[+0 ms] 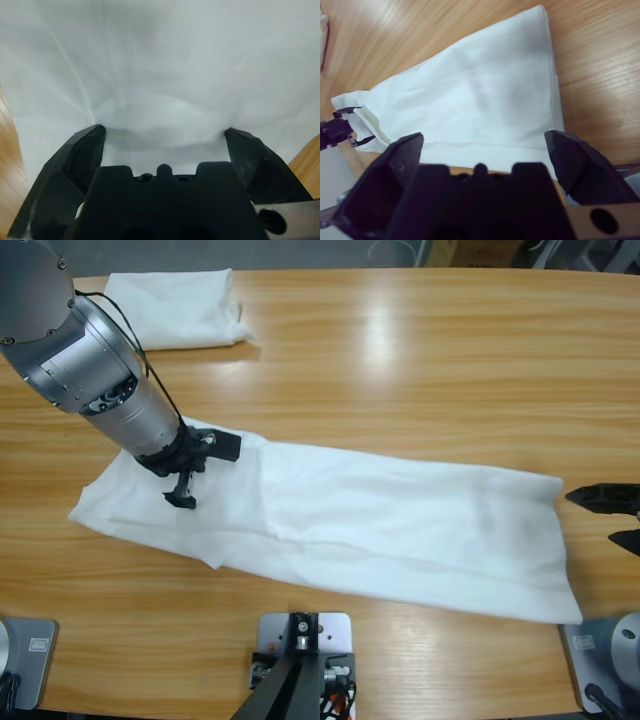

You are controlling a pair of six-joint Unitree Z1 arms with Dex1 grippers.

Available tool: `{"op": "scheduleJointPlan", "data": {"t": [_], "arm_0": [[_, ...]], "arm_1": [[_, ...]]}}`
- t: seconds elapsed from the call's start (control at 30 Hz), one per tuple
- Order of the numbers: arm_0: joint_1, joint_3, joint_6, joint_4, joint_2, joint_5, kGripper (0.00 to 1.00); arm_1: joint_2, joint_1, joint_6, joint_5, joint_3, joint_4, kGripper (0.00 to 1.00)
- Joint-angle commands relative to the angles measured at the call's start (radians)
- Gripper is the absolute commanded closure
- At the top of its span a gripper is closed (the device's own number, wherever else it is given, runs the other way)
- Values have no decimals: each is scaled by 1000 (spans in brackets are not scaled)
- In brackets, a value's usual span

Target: Fold clothes

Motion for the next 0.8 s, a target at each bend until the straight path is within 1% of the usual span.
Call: {"op": "scheduleJointPlan", "data": {"t": [0.03, 0.13, 0.2, 0.3, 0.33, 0.43, 0.47, 0.5, 0.57, 0.63, 0.7, 0.73, 0.8], "arm_0": [[195, 54, -127, -10, 106, -49, 101], [257, 76, -182, 1, 101, -86, 101], [267, 91, -182, 7, 92, -129, 101], [230, 96, -181, 29, 70, -197, 101], [209, 100, -181, 39, 65, -197, 101], [196, 137, -183, 57, 56, -204, 101], [189, 149, -182, 58, 45, -209, 101], [178, 155, -182, 62, 27, -212, 101], [158, 157, -193, 67, -23, -208, 101], [158, 154, -201, 67, -62, -195, 101], [167, 153, -206, 67, -86, -173, 100], [170, 153, -209, 67, -94, -170, 99], [172, 154, -209, 67, -112, -156, 97]], "arm_1": [[-23, 15, -10, -6, 28, 8, 18], [-24, 15, -10, -7, 28, 7, 18], [-25, 16, -10, -7, 28, 5, 18], [-22, 16, -16, -9, 28, -8, 18], [-14, 16, -20, -9, 29, -16, 18], [28, 16, -34, -8, 27, -47, 18], [52, 26, -44, -9, 20, -65, 18], [94, 61, -60, -22, -1, -87, 18], [223, 156, -86, -94, -84, -77, 11], [335, 189, -90, -156, -148, -58, 9], [401, 188, -85, -171, -159, -90, 9], [432, 159, -100, -170, -159, -111, 9], [489, 80, -197, -132, -165, -145, 9]]}}
